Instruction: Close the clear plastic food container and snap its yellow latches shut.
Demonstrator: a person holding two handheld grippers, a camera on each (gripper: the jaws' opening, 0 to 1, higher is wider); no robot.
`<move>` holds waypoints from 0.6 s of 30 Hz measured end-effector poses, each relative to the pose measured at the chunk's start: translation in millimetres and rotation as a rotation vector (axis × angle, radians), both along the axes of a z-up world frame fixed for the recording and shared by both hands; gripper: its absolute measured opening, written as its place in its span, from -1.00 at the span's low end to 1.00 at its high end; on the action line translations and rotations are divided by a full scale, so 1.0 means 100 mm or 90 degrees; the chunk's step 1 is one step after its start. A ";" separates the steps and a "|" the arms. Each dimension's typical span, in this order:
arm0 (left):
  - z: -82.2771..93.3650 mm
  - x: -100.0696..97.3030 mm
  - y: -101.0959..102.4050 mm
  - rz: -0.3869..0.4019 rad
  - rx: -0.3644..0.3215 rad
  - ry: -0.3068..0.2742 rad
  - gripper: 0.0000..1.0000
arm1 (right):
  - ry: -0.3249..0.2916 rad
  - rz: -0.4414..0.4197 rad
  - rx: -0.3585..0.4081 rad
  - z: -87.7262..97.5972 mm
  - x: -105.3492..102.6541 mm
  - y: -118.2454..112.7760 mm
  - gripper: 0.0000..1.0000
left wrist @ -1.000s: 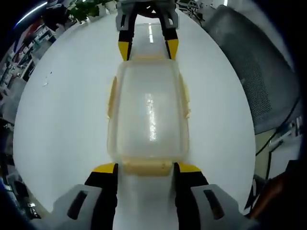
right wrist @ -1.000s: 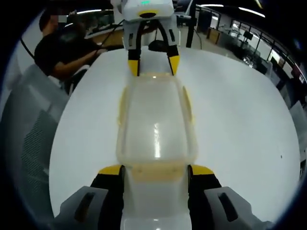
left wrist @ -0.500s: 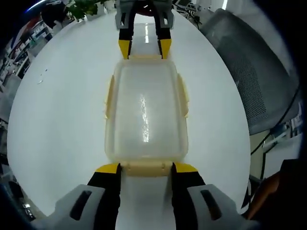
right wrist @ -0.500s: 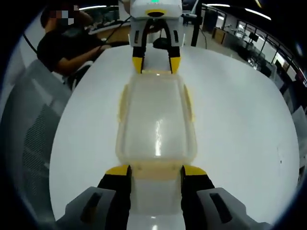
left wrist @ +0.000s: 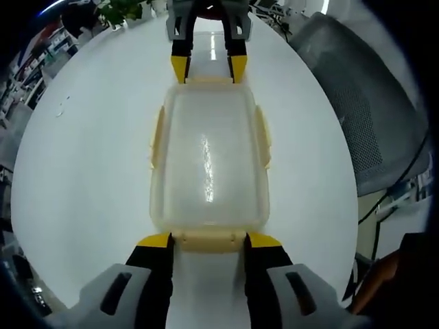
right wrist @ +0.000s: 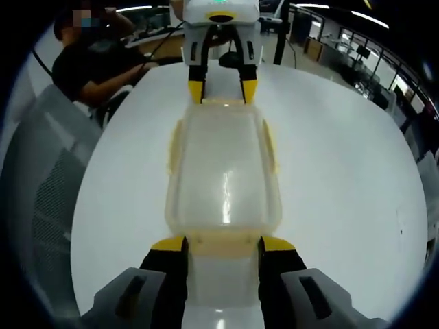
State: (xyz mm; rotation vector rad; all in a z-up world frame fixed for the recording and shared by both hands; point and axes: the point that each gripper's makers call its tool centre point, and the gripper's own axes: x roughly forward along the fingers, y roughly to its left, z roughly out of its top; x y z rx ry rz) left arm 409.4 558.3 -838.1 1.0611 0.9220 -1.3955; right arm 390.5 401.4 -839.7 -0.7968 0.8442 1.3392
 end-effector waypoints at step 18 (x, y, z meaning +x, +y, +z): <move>0.11 -0.11 -0.04 -0.003 0.014 -0.032 -0.22 | 0.001 0.005 0.002 0.05 -0.11 -0.05 -0.23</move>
